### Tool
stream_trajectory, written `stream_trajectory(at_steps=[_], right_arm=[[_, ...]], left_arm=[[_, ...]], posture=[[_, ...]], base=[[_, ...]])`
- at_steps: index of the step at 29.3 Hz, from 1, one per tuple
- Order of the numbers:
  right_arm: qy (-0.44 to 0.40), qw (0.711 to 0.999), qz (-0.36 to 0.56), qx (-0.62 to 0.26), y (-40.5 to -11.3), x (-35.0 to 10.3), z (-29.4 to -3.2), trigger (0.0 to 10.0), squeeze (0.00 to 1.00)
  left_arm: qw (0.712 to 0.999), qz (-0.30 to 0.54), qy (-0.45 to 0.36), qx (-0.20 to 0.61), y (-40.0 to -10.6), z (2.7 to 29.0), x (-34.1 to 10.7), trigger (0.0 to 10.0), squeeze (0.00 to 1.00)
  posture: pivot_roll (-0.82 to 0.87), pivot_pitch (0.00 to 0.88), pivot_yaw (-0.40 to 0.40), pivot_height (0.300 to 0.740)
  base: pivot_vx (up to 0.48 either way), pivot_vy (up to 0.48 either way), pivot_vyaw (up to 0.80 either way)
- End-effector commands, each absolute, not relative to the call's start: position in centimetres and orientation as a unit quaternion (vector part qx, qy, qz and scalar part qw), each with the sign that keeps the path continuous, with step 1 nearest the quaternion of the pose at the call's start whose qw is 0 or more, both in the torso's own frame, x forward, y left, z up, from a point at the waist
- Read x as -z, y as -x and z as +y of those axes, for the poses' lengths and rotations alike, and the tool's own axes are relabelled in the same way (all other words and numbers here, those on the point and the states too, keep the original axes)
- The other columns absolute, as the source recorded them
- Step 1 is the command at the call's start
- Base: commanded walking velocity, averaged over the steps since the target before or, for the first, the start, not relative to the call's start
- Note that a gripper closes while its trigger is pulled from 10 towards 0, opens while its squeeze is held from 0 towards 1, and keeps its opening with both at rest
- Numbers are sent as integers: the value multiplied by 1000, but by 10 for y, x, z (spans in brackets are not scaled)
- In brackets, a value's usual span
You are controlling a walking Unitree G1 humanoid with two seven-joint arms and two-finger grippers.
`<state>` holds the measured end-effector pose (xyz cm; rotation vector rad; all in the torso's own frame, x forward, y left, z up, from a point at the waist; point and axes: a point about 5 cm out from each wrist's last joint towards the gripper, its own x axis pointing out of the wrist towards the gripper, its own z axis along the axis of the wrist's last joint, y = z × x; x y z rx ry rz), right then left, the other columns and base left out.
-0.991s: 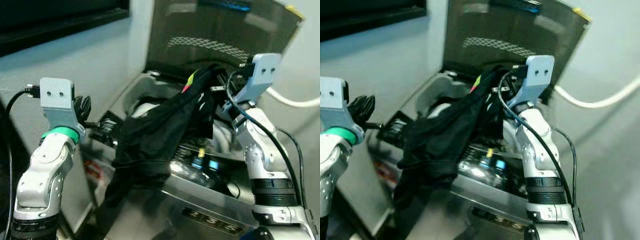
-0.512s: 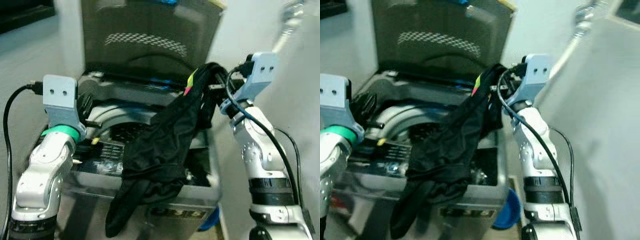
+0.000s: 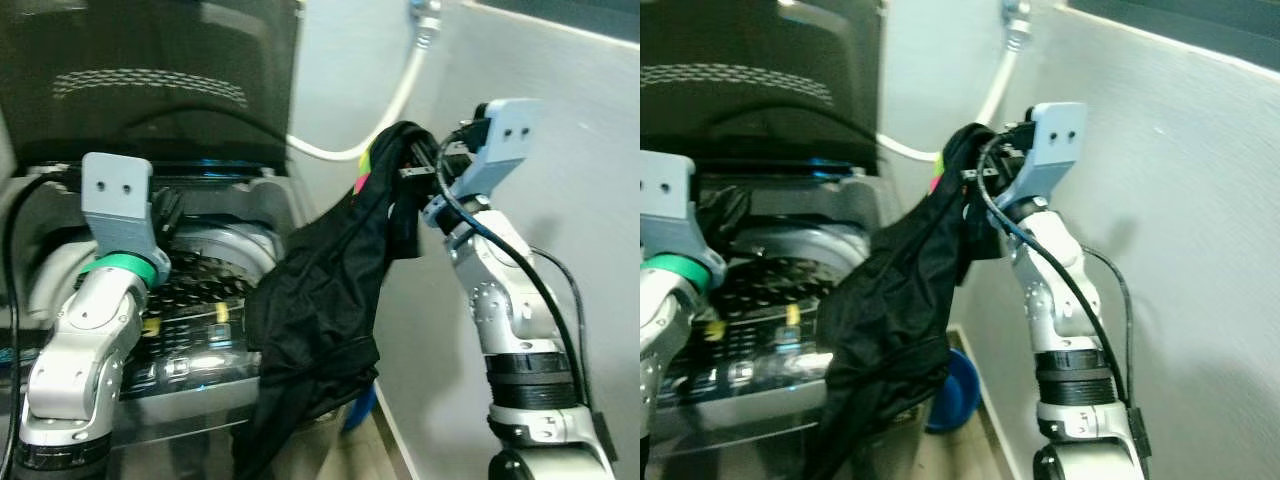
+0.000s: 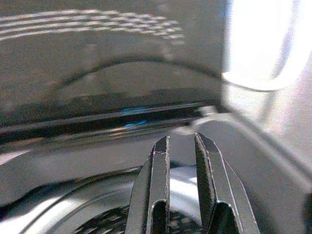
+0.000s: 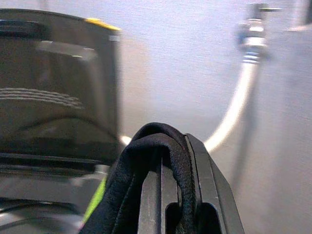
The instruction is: Clothes washing
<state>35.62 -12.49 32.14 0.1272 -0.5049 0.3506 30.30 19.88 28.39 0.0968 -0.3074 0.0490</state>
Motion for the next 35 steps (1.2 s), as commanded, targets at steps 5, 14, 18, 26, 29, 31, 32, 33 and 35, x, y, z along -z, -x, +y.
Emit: stream_trajectory(at_steps=[5, 14, 18, 26, 29, 31, 32, 33, 35], right_arm=[[-52, 951, -249, -178, -355, -321, -125, 10000, 0], [-45, 950, -242, -194, -353, -317, -120, 10000, 0], [-43, 950, -239, -198, -353, -315, -119, 10000, 0], [-41, 950, -237, -199, -353, -314, -118, 10000, 0], [-41, 950, -237, -200, -353, -313, -118, 10000, 0], [-41, 950, -237, -201, -353, -313, -118, 10000, 0], [-41, 950, -237, -201, -353, -313, -118, 10000, 0], [-40, 950, -236, -202, -353, -313, -118, 10000, 0], [-40, 950, -236, -202, -353, -313, -118, 10000, 0]], left_arm=[[986, -162, -46, -12, -299, 193, -286, 10000, 0], [986, -165, -33, -9, -298, 191, -286, 10000, 0], [985, -169, -31, -8, -297, 190, -287, 10000, 0], [985, -172, -28, -5, -296, 189, -288, 10000, 0], [984, -173, -28, -4, -296, 189, -289, 10000, 0], [984, -174, -27, -3, -296, 189, -289, 10000, 0], [984, -174, -27, -3, -296, 189, -289, 10000, 0], [984, -174, -25, -3, -296, 188, -289, 10000, 0], [984, -174, -25, -2, -295, 188, -289, 10000, 0]], posture=[[53, 28, -56, 740], [54, 31, -59, 740], [55, 32, -59, 740], [56, 35, -58, 740], [56, 36, -58, 740], [56, 38, -59, 740], [56, 38, -59, 740], [56, 40, -59, 740], [57, 42, -60, 740]], base=[[0, 0, -480], [0, 93, 0], [0, 422, 0], [0, 473, 0], [0, 480, 0], [0, 480, 0], [0, 480, 0], [0, 480, 0], [0, 480, 0]])
